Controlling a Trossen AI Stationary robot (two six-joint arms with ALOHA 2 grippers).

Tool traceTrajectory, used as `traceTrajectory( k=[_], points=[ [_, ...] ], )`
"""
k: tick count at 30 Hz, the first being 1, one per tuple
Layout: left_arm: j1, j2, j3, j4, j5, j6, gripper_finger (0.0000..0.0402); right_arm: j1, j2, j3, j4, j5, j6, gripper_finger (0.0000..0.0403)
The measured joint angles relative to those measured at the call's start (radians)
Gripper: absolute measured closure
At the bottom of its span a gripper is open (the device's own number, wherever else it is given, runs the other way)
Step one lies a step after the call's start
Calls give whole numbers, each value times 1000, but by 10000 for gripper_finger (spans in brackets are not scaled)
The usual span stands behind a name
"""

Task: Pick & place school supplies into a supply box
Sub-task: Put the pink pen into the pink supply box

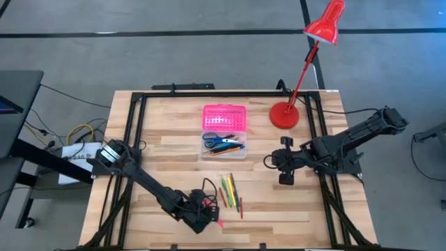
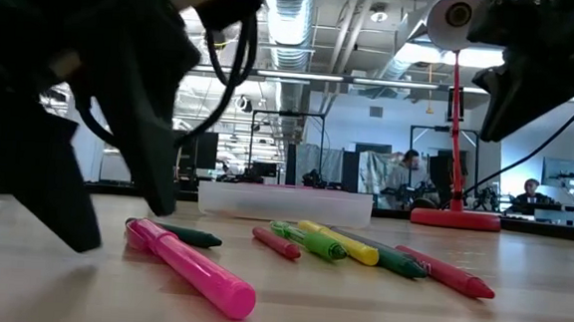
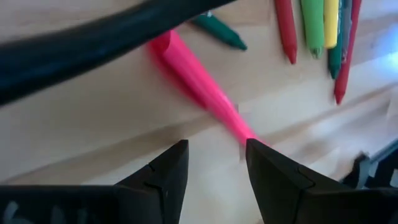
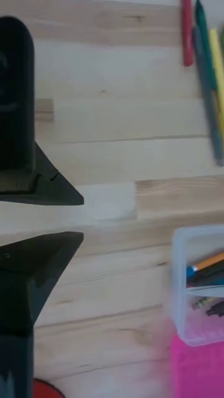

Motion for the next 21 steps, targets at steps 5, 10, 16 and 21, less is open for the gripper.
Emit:
traceTrajectory(
  k=[5,10,16,21],
  points=[
    [21,34,35,-28,1,-4,247,1,3,0,7,7,0,330],
    [36,52,51,-31,27,6,247,4,3,0,6,18,0,330],
    [37,54,51,-61,55,6,247,5,3,0,0,18,-9,330],
    [39,56,50,-87,80,6,247,5,3,0,-1,18,-10,330]
  ],
)
